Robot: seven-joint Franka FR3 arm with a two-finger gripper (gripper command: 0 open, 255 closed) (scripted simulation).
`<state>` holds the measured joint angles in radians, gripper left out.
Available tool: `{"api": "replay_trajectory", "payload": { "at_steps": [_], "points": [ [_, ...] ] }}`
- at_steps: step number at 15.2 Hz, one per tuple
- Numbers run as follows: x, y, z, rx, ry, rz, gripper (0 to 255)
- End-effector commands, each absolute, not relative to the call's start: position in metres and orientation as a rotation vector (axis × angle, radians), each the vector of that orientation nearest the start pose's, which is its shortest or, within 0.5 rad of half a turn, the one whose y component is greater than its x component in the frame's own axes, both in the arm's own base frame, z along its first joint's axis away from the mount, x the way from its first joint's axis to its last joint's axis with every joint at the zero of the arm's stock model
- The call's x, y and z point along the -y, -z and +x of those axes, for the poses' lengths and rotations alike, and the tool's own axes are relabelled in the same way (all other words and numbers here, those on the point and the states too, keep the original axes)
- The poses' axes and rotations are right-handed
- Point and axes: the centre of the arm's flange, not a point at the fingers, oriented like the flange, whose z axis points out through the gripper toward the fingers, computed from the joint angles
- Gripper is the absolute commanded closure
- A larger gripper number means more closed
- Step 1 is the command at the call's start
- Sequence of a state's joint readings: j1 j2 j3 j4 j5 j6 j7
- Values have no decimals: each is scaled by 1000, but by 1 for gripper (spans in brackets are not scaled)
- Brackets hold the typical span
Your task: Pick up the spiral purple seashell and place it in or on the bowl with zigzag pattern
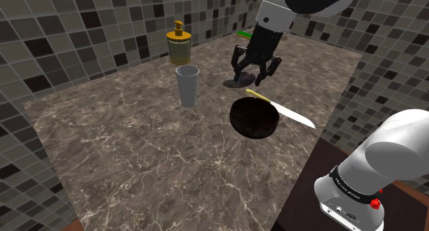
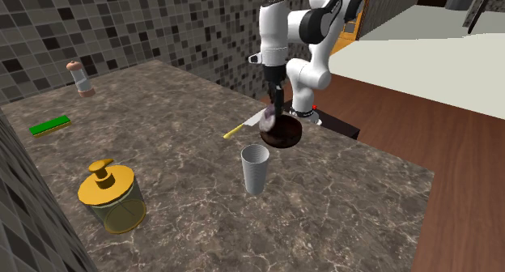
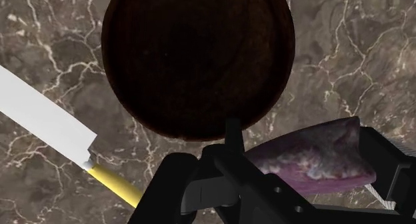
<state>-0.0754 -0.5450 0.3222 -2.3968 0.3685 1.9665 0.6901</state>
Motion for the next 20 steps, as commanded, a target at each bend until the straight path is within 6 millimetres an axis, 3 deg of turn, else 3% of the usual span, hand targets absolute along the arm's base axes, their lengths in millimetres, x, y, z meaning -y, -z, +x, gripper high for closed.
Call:
{"api": "replay_trajectory", "payload": {
  "at_steps": [1, 5, 20],
  "points": [
    [-132, -515, 358, -876, 18, -2800, 255],
    [-126, -517, 298, -876, 18, -2800, 255],
    [-126, -437, 298, -876, 18, -2800, 255]
  ]
}}
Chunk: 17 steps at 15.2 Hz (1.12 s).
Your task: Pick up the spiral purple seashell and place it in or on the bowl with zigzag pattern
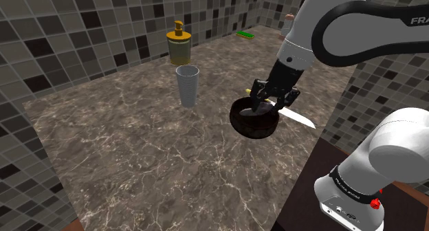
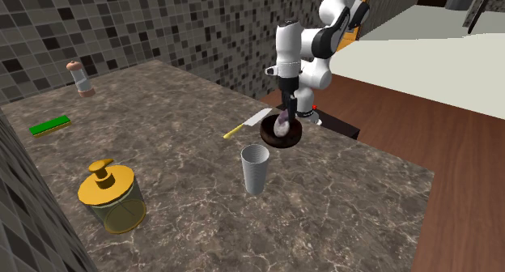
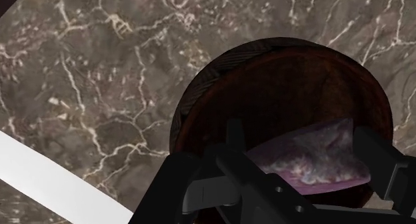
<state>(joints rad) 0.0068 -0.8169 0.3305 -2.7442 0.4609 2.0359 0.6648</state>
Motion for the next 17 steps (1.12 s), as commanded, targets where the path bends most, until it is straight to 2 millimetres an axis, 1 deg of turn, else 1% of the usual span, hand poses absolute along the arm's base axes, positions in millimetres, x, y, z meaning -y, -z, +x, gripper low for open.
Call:
{"api": "replay_trajectory", "payload": {
  "at_steps": [1, 8, 9, 14, 17],
  "points": [
    [-126, -437, 298, -876, 18, -2800, 255],
    [-126, -437, 298, -876, 18, -2800, 255],
    [-126, -437, 298, -876, 18, -2800, 0],
    [-126, -437, 298, -876, 18, -2800, 0],
    [-119, -476, 295, -876, 18, -2800, 0]
  ]
}}
